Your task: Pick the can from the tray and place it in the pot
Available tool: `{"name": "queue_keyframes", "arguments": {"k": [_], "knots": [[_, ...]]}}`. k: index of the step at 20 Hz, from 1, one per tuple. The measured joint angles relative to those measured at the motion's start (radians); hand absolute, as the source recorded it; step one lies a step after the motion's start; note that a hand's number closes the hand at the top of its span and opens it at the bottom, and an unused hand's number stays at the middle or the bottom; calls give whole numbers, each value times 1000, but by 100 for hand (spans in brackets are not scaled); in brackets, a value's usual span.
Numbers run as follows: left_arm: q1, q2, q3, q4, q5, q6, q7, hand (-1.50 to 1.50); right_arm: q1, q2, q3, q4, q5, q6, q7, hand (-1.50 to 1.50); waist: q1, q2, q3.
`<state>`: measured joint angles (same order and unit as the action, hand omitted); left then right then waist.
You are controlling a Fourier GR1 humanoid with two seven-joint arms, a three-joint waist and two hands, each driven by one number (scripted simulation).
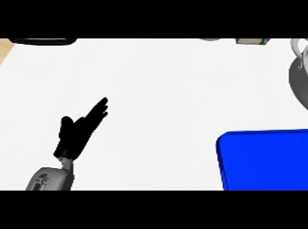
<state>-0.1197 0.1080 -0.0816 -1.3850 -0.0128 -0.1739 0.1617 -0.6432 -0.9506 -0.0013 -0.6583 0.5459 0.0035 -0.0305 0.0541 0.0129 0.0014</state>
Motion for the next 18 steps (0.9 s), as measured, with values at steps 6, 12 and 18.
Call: {"name": "queue_keyframes", "arguments": {"k": [6,12,18], "knots": [[0,2,1,-1,-3,-4,-9,0,-109,78,78,166,84,138,133,-150,8,2,0],[2,-3,5,5,-7,1,-21,0,-213,147,79,322,109,220,183,-150,3,0,-1],[14,-3,8,3,-11,6,-32,0,-270,204,-79,320,-25,66,93,-150,-10,-1,4]]}}
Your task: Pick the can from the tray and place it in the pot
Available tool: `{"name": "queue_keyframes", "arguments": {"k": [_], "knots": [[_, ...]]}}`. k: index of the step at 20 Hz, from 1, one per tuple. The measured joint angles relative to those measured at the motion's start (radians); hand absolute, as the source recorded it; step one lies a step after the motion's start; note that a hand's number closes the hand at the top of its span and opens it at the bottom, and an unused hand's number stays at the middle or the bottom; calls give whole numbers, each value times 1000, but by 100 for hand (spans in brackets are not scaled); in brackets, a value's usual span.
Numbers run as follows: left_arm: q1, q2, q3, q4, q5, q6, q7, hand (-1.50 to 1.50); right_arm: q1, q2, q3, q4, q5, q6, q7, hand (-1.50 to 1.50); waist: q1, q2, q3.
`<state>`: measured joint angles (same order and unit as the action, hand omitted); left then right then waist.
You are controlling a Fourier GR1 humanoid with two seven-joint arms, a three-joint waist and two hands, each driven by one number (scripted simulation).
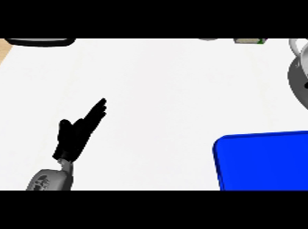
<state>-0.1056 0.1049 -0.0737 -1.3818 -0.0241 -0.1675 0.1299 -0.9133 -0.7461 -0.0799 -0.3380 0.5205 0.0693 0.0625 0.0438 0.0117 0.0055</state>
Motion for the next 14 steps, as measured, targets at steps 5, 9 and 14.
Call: {"name": "queue_keyframes", "arguments": {"k": [5,9,14], "knots": [[4,0,6,-7,3,4,13,0,-21,1,-172,-14,-147,-140,-77,-150,-15,-2,1],[9,5,11,-8,6,0,4,0,-20,-23,-286,-8,-233,-252,-121,-150,-18,-1,0],[9,6,20,-3,7,2,7,0,23,-107,-409,-1,-336,-259,-214,-150,-28,-4,-1]]}}
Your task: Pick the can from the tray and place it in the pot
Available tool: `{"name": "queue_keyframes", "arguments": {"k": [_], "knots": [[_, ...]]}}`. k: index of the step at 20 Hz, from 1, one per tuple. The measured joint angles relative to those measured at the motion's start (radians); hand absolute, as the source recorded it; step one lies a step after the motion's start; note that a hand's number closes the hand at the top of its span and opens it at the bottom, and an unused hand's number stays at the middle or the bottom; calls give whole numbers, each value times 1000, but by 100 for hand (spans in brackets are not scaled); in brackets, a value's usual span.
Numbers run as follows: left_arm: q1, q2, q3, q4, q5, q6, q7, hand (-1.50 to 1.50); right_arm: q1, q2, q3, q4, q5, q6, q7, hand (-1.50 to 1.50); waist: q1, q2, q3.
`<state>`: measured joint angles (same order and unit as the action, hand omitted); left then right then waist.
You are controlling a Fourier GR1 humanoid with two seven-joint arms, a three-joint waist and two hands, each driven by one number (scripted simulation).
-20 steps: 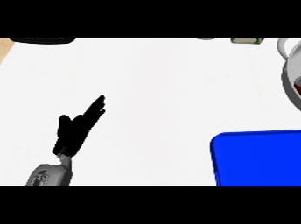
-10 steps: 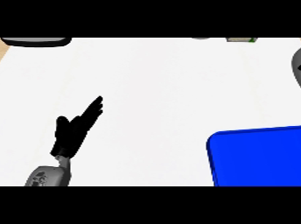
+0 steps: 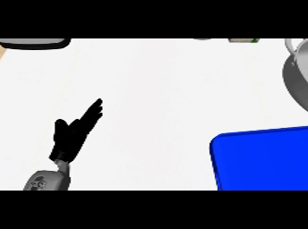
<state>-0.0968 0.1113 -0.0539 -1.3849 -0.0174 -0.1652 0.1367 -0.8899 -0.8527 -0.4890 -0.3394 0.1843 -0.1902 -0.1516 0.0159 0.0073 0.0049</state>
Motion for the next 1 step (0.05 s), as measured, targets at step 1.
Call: {"name": "queue_keyframes", "arguments": {"k": [1], "knots": [[-2,-2,-2,0,-2,2,5,0,10,-14,-23,8,-19,5,-20,-150,1,0,0]]}}
